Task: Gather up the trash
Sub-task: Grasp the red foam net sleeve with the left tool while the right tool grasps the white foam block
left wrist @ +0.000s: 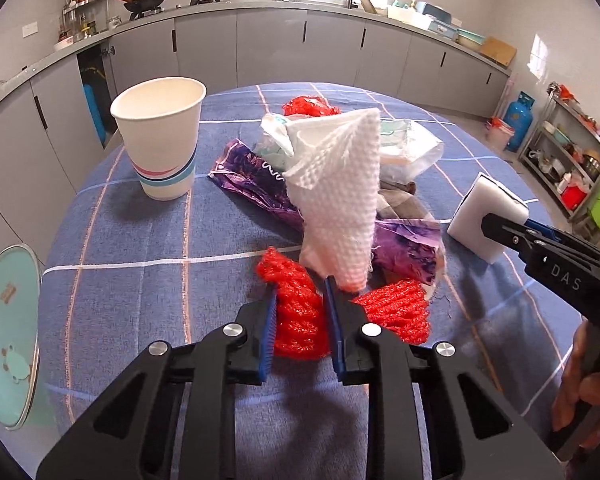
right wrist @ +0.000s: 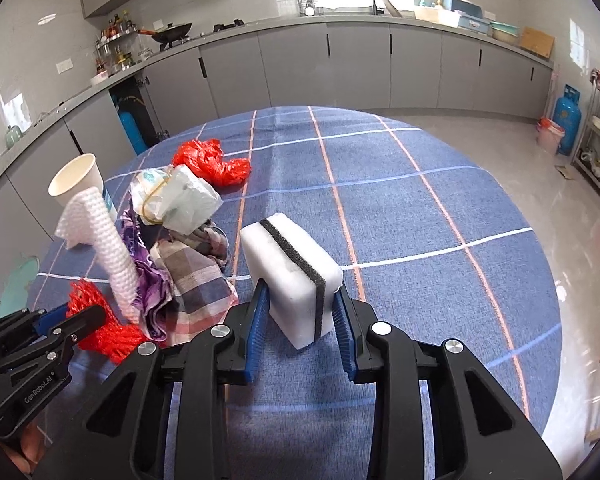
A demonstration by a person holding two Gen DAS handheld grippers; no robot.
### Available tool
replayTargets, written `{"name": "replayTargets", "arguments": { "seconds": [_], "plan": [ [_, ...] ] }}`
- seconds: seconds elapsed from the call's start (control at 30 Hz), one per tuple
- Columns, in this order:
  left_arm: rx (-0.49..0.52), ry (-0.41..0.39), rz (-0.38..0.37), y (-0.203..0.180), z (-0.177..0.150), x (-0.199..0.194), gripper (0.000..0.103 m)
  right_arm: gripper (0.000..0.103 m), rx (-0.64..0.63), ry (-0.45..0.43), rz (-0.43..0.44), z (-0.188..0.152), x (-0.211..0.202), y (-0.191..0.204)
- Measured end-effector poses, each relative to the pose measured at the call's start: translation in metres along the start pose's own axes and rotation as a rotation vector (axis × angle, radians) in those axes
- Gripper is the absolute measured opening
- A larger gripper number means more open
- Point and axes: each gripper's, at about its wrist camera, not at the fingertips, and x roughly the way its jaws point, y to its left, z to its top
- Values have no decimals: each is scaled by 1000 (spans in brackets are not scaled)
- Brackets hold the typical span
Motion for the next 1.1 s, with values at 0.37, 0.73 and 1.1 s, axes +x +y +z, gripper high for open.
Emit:
{"name": "replayTargets", "arguments": {
  "seconds": [0.37,0.73,1.1],
  "plan": [
    [-1,-72,8,6,-6,-44,21,32,9,-60,29,-3,-37,17],
    [-33,-97,37,24,-11,-69,21,32,-11,-59,53,-12,-50,41],
    [-33,-121,41,24,-18,-85,21,32,-17,-70,63,-18,-63,49]
  ]
}}
